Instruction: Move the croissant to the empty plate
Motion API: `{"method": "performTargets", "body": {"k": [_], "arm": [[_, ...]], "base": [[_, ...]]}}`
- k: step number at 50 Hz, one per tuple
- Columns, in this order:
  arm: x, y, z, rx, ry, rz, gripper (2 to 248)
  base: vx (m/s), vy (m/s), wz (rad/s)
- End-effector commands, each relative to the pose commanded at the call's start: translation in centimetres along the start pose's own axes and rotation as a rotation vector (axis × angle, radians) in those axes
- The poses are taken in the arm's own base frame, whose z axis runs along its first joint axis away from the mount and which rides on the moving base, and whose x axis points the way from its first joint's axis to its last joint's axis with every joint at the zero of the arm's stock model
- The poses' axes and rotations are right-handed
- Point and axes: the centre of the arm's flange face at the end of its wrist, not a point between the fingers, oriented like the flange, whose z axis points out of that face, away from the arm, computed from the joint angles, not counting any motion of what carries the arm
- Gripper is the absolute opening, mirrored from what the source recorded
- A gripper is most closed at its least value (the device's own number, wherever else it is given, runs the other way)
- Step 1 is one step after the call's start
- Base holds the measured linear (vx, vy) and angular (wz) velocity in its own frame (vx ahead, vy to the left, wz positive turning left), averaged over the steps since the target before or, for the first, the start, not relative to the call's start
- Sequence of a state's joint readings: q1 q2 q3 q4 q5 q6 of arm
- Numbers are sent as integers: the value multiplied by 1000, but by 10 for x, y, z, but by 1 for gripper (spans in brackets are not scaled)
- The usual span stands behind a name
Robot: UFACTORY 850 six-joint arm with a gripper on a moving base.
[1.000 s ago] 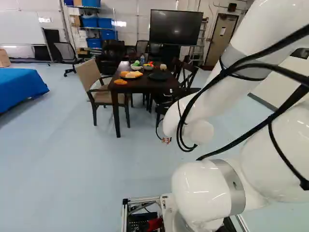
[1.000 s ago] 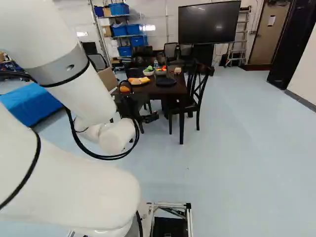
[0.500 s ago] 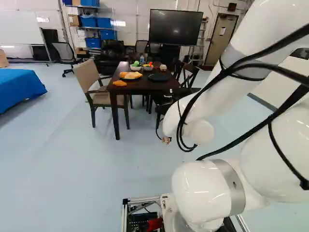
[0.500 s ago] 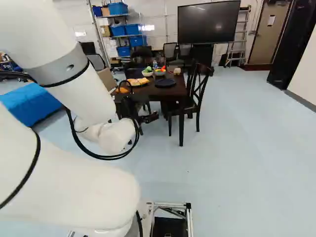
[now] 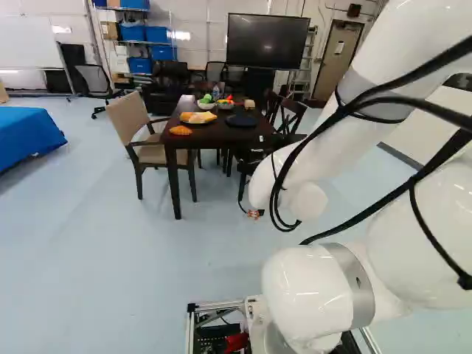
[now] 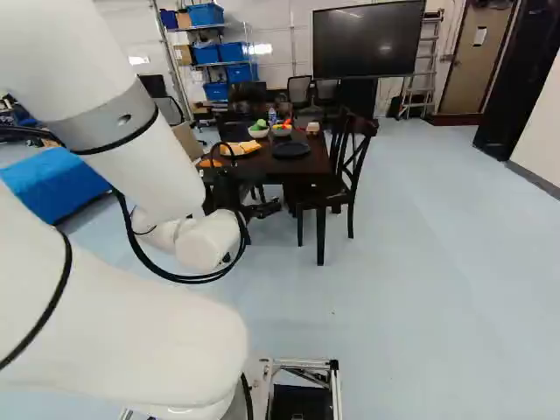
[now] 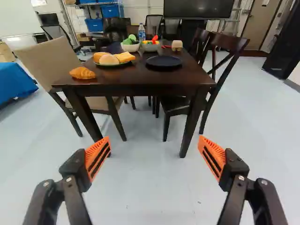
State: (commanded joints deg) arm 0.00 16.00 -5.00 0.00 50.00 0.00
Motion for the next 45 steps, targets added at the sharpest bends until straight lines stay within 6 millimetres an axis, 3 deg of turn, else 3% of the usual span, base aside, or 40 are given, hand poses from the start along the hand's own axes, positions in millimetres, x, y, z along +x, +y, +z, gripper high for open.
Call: {"method": "performTargets", "body": {"k": [27,45], "arm": [[0,0,0,0,0,0,247],[0,0,0,0,0,0,247]], "base": [[146,-1,-12],[152,31,140]]}}
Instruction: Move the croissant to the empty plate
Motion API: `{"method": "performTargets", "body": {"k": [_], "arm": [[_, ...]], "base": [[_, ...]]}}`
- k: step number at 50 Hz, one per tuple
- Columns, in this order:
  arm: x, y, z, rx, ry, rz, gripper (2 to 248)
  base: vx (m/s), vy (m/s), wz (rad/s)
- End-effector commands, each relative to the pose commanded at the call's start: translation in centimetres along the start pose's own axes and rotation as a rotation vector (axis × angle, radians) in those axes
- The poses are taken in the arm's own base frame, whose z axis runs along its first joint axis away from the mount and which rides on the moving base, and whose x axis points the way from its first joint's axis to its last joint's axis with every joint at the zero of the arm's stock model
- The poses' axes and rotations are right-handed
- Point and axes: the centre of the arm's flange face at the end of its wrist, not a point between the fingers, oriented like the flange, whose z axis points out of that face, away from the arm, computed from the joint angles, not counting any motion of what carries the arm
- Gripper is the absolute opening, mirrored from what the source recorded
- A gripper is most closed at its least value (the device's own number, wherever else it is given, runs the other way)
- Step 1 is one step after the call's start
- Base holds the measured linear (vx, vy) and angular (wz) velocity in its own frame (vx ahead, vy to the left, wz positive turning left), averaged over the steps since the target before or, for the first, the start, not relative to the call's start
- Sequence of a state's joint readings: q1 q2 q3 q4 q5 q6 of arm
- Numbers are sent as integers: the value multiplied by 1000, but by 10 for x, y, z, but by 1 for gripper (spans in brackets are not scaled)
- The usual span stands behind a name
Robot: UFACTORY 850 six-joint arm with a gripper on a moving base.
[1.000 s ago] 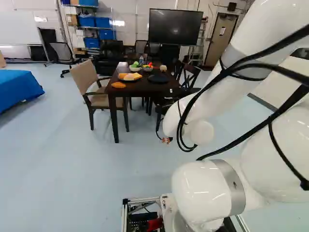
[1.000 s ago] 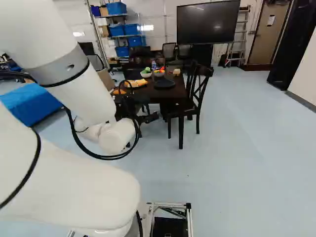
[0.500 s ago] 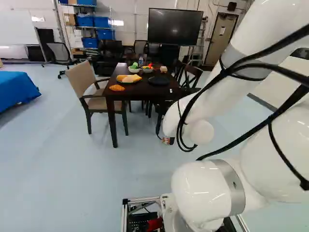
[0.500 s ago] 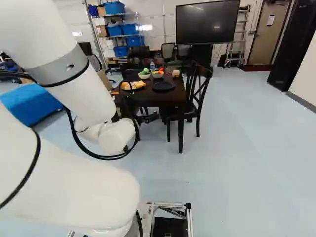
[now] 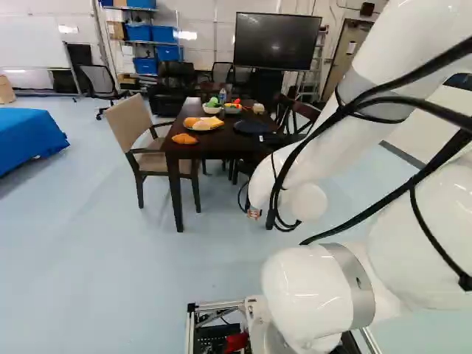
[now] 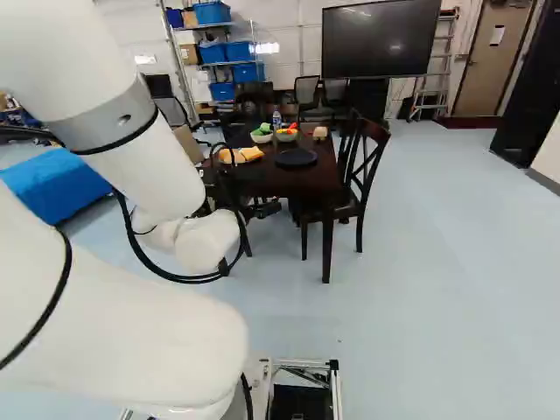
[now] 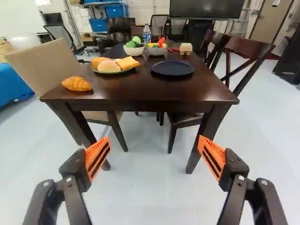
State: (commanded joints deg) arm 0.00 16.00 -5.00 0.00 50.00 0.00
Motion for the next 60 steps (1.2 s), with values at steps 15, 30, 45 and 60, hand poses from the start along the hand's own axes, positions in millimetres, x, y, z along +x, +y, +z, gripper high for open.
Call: {"method": "performTargets", "body": {"k": [15,30,45,60], "arm": [[0,0,0,0,0,0,247],[0,0,0,0,0,0,247],[0,0,0,0,0,0,247],[0,0,0,0,0,0,247]], "base": [[190,43,197],[206,6,17],[201,4,5],[204,6,5]]}}
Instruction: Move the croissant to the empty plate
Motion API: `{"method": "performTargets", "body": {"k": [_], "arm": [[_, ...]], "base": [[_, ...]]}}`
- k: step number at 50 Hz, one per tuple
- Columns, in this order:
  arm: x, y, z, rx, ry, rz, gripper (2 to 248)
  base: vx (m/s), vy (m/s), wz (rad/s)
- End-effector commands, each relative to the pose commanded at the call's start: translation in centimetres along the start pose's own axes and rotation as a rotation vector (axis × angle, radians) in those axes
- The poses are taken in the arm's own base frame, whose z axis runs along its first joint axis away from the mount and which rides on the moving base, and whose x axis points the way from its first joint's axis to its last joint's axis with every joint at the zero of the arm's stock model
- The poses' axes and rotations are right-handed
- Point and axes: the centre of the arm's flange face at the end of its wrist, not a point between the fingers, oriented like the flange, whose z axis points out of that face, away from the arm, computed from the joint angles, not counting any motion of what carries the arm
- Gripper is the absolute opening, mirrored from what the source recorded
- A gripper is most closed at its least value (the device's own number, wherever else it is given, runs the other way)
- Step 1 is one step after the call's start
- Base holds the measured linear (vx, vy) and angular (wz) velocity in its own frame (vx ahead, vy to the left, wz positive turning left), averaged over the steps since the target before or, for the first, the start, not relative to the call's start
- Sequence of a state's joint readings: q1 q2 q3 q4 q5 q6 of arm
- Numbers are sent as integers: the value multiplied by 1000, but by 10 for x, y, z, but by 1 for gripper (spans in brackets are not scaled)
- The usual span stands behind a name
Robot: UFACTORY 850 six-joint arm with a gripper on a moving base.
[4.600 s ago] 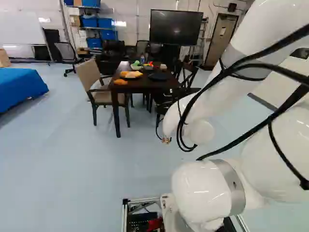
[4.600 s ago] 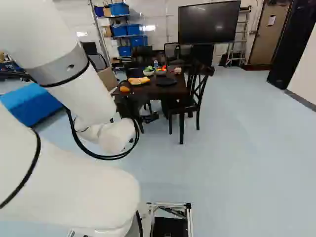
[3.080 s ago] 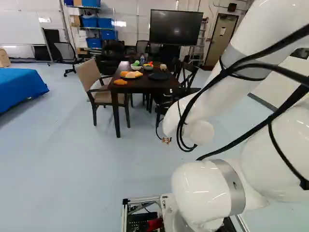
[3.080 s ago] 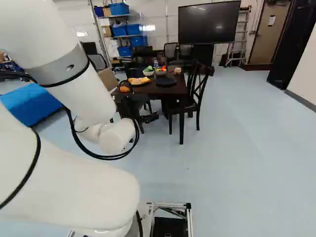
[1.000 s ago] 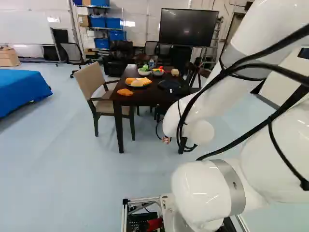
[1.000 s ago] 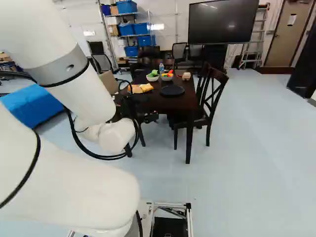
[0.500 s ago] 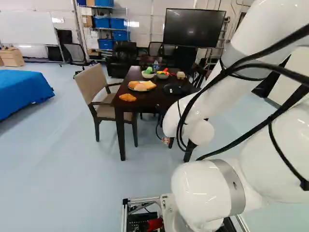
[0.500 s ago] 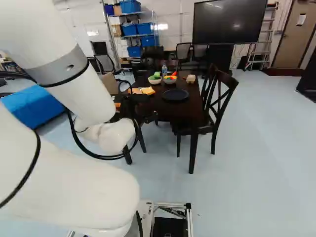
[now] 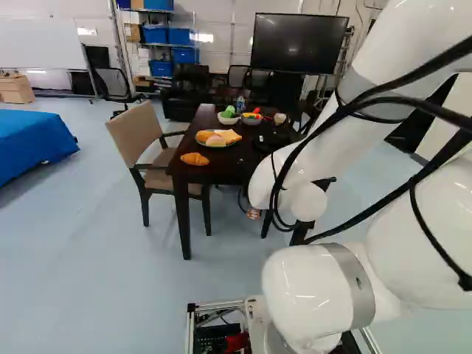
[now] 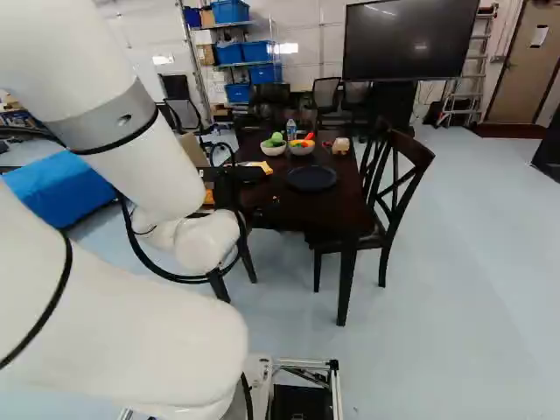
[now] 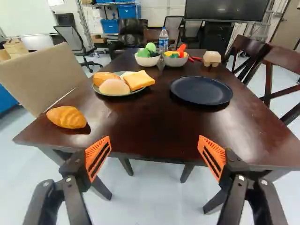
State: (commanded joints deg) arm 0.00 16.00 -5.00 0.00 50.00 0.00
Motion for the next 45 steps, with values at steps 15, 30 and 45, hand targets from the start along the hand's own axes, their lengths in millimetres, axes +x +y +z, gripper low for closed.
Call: {"method": "performTargets", "body": {"k": [15,30,45], "arm": [[0,0,0,0,0,0,247],[0,0,0,0,0,0,247],[0,0,0,0,0,0,247]], "base": [[200,4,1],[169,-1,-1],[34,-1,0]]}}
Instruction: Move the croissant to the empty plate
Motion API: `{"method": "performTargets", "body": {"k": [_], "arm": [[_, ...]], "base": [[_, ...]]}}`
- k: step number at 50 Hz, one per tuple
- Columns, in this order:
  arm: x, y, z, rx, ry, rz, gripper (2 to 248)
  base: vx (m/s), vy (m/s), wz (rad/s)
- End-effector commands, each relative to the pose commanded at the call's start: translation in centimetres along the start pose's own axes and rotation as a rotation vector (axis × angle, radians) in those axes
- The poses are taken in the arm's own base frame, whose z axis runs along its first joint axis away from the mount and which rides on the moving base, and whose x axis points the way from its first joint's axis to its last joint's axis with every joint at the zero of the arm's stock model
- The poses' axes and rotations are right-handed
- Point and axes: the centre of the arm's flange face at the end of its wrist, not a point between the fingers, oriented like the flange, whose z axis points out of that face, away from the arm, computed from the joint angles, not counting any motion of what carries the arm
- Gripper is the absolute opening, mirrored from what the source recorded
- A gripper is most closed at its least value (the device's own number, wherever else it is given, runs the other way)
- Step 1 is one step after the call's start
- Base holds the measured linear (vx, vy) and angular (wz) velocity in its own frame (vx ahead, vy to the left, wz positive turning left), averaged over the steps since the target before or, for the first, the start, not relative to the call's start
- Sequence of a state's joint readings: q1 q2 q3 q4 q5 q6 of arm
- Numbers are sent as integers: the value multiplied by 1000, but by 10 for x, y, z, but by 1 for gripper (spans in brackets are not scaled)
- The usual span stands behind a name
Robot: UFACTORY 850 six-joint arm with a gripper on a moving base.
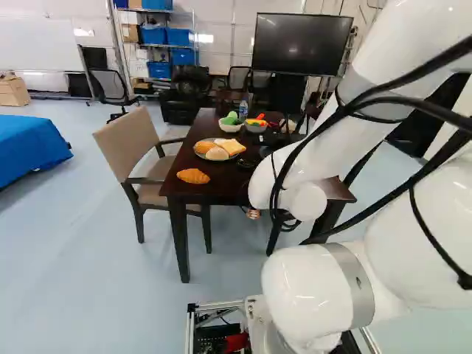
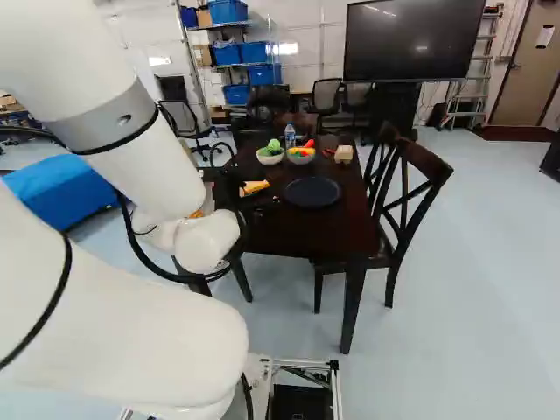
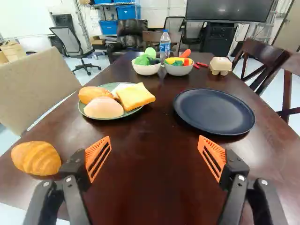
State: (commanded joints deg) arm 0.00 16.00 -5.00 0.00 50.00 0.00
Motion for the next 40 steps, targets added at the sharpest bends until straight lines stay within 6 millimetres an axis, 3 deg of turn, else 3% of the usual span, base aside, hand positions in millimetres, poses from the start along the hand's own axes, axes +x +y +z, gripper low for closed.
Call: {"method": "performTargets", "body": {"k": [40], "arm": [[22,-2,10,5,-41,-2,247]], "base": [[0,0,0]]}}
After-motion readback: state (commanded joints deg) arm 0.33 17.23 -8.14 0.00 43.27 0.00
